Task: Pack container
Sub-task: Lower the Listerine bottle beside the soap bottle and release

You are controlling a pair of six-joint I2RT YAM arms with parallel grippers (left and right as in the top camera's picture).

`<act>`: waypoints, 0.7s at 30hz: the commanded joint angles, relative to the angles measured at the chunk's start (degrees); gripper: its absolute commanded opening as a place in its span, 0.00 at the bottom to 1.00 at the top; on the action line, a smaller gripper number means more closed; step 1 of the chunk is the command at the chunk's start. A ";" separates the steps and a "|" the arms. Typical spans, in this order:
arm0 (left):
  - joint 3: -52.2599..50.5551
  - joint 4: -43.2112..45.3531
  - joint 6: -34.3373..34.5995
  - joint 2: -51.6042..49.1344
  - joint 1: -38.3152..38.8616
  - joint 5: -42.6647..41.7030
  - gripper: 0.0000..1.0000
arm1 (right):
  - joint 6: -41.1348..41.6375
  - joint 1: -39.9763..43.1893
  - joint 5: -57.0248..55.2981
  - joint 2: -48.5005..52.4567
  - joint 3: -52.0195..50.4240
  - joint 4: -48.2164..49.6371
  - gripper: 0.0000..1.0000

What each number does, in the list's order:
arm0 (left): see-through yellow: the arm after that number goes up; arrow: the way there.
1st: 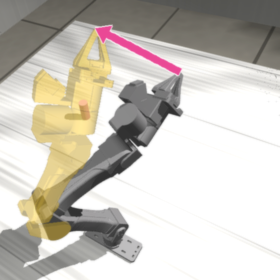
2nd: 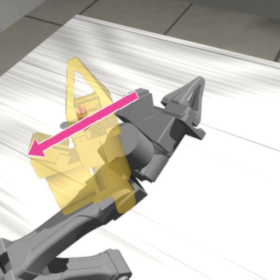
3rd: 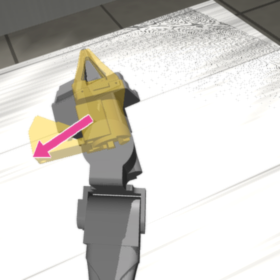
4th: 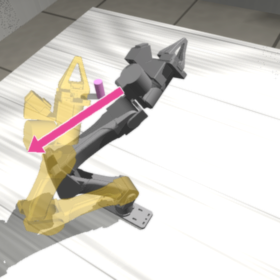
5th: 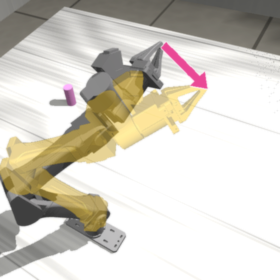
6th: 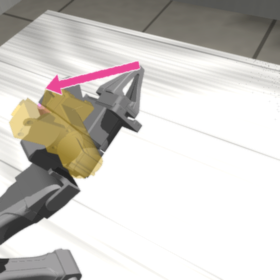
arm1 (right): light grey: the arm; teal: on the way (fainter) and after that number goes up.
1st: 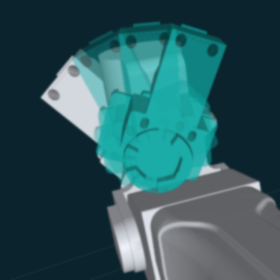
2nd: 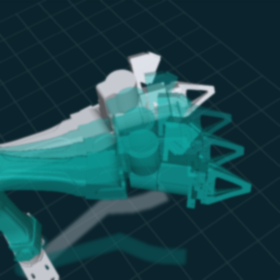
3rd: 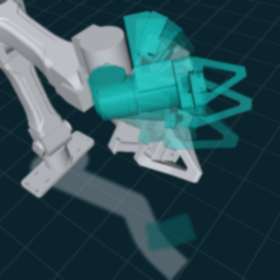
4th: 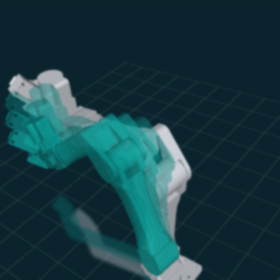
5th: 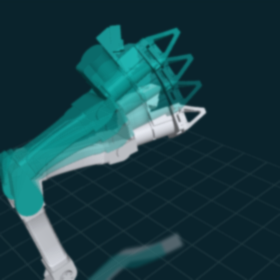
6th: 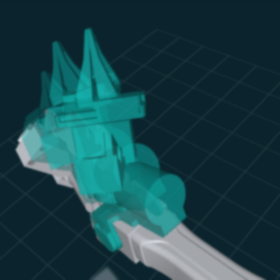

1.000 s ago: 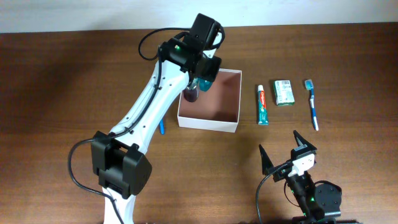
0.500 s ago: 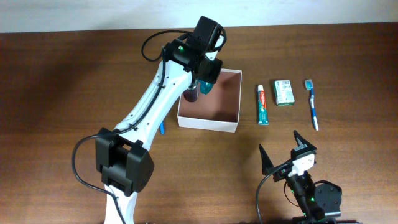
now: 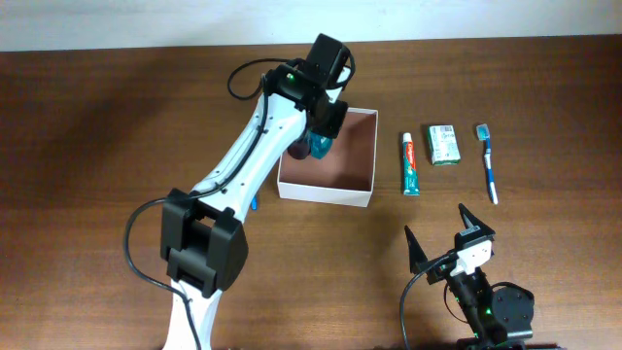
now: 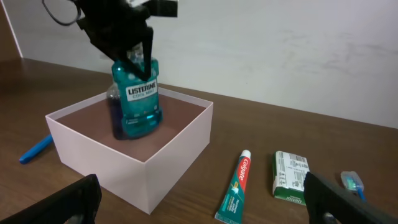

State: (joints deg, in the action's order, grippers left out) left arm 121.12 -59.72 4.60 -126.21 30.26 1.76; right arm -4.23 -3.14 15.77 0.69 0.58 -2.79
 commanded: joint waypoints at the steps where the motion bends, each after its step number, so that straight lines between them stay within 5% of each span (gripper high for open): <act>1: 0.61 0.76 0.79 0.74 0.04 -0.94 0.27 | 0.63 0.22 0.13 -0.48 -0.26 -0.28 0.99; 2: 0.61 0.94 0.76 0.74 0.04 -0.92 0.28 | 0.63 0.22 0.13 -0.48 -0.26 -0.28 0.98; 3: 0.61 1.09 0.76 0.74 0.04 -0.94 0.42 | 0.63 0.22 0.13 -0.48 -0.26 -0.31 0.99; 5: 0.61 1.20 0.76 0.74 0.02 -0.92 0.47 | 0.63 0.22 0.13 -0.48 -0.26 -0.31 0.99; 21: 0.63 1.88 0.72 0.74 -0.22 -0.48 0.47 | 0.63 0.22 0.13 -0.48 -0.26 -0.28 0.99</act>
State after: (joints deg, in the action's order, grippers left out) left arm 121.05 -58.19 4.82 -126.23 30.24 1.50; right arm -4.23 -3.14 15.77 0.69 0.58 -2.79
